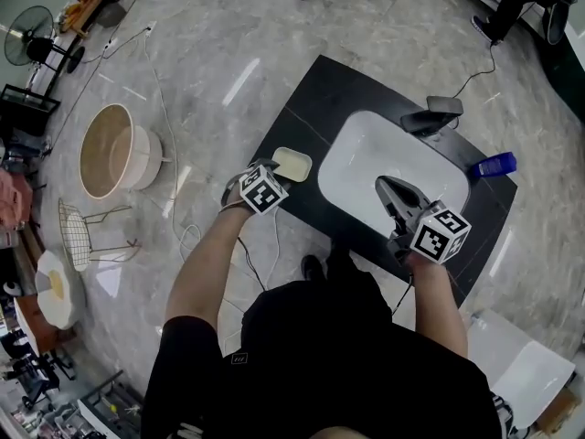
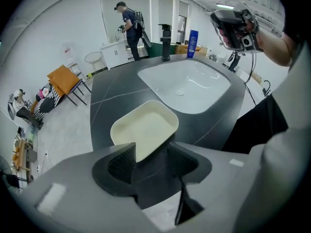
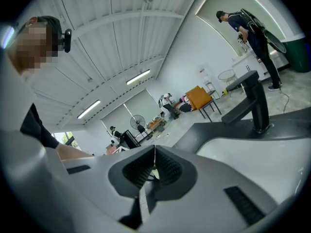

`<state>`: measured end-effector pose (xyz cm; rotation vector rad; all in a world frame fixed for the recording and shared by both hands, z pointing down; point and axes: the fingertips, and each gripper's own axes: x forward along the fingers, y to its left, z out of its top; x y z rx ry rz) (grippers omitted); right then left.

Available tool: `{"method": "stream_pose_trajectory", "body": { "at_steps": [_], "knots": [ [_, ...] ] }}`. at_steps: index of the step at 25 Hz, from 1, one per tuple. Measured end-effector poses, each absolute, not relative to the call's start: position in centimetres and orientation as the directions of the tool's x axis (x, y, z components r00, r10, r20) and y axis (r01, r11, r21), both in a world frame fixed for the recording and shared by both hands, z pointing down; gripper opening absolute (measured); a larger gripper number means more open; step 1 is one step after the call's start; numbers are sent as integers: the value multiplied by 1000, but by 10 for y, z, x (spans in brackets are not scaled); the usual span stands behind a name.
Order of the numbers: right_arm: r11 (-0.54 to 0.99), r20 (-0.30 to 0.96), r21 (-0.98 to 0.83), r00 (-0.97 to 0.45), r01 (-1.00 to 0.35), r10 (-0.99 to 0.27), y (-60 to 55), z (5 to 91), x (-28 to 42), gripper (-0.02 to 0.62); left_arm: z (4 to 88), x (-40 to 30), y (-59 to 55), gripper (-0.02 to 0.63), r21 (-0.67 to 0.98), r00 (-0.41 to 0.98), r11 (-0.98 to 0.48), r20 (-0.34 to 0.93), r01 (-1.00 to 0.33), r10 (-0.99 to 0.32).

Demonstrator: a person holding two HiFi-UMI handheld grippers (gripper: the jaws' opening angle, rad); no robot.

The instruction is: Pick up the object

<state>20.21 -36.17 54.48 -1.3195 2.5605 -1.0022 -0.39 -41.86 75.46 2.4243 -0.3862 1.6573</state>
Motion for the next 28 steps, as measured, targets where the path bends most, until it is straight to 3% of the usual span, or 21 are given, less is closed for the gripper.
{"method": "stream_pose_trajectory", "body": {
  "at_steps": [5,9,18,28],
  "knots": [
    [419,200,-593,-630,-688,-751,-365,546,203,12,765,-2,-416,215,25,309,-953,948,-301,-73],
    [423,199,-595,-635,-684,-747,-365,546,204,12,766,0,-412,176,68,306,-942,951,-329,-38],
    [469,182,-598,-680,-650,-710,-370,537,192,12,763,0,-400,32,48,271,-943,962,-328,-45],
    [542,162,-605,-757,-583,-633,-382,533,164,12,713,-13,-392,23,127,402,-858,910,-498,-98]
  ]
}}
